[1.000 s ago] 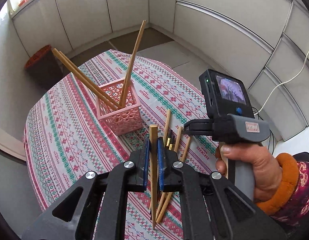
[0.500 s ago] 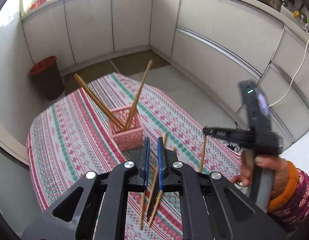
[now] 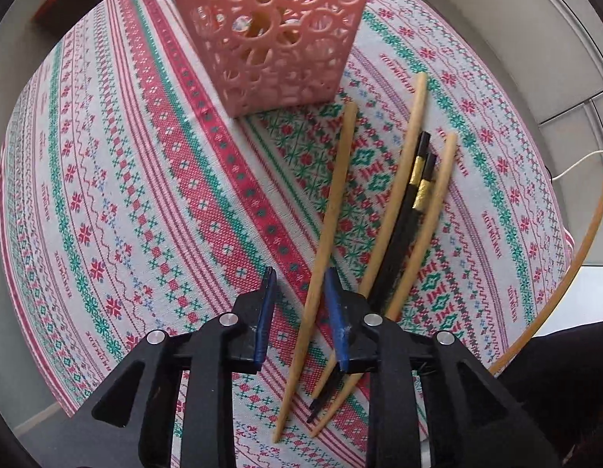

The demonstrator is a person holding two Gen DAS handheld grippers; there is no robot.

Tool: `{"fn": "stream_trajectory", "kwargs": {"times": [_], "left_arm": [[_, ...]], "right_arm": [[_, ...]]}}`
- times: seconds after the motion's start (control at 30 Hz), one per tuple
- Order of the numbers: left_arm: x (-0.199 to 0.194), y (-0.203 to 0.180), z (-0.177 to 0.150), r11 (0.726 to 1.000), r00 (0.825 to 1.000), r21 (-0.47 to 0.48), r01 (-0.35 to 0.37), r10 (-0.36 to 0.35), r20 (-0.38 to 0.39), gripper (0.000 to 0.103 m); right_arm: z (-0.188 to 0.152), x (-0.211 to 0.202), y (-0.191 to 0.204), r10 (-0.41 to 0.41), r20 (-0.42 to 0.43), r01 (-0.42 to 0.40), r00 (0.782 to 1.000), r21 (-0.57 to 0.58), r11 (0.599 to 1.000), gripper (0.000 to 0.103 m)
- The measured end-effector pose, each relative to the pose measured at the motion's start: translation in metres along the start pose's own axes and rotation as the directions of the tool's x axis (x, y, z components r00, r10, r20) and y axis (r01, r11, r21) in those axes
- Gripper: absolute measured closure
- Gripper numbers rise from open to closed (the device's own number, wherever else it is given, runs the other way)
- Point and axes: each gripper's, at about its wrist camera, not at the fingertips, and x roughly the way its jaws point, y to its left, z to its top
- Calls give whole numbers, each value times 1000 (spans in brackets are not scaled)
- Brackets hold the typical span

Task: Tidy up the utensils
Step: 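Lift the held chopsticks with both grippers toward the pink basket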

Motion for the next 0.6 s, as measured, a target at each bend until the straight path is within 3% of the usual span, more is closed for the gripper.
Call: {"fn": "stream_trajectory", "kwargs": {"times": [0.2,0.33,0.47,0.5,0.6], "left_arm": [[8,8,-23,1000,1000,8,5,-5,-12,78],[9,13,-55,1000,1000,-1,-12,12,-21,63],[8,13,-91,998,998,15,-57,57,-6,62],[8,11,-100,997,997,20,-72,72,-6,63],[6,3,-125,996,997,41,-74,74,5,97]], "right_arm": [[-1,5,2,8,-24,-8,1000,-7,1000,98],[-7,4,6,14,-32,-14,999,-20,1000,98],[-14,5,11,10,-37,-12,999,-46,999,98],[-15,6,12,9,-39,-11,999,-52,999,98],[-19,5,17,27,-36,-29,999,-75,997,98]]}}
